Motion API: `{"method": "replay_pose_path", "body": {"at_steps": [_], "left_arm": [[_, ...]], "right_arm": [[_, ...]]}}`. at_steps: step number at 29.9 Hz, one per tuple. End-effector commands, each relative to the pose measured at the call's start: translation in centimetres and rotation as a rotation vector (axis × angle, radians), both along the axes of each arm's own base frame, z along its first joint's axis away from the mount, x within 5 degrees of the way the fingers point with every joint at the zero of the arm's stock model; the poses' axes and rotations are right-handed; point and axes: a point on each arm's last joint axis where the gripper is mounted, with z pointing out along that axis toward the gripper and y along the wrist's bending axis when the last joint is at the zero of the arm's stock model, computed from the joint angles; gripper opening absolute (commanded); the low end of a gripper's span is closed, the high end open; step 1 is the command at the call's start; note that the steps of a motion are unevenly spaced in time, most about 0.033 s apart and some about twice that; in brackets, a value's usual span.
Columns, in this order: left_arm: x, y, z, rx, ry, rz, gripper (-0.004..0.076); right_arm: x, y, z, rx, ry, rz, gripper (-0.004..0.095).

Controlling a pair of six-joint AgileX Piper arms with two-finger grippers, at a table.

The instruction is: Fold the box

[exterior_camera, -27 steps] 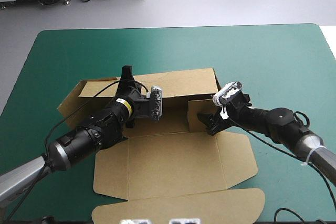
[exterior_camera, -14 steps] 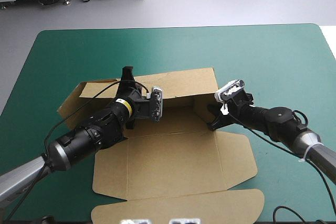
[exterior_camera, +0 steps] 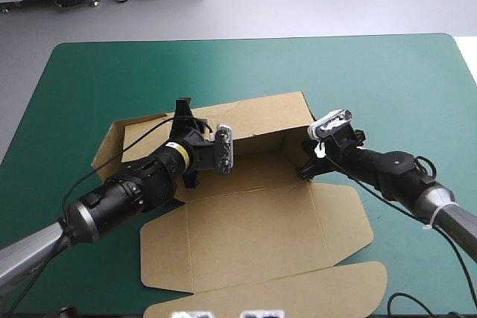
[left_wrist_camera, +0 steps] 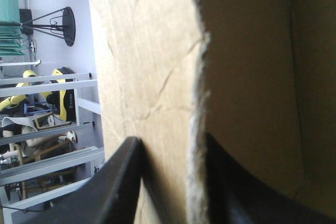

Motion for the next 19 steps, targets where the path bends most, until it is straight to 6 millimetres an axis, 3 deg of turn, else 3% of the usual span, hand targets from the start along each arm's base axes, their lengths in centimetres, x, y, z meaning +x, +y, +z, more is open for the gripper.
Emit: {"method": "replay_pose_path", "body": {"at_steps": [1,8,19], "left_arm": [[-0.9,-0.7,2.1,-0.127,-0.050,-0.073,0.0341],[-2.7,-1.2,3.3,-0.163,-0.081,-0.138,0.0382],[-5.4,-1.0,6.6,-0.250,-0.167,-0.231,0.0386]], "right_arm": [[0.2,0.0,1.7,0.042,-0.045,-0.040,-0.0017],[0.9,-1.1,1.8,-0.012,-0.088,-0.161,-0.0017],[2.6,-1.5,4.2,-0.005,-0.171,-0.220,-0.0017]]}}
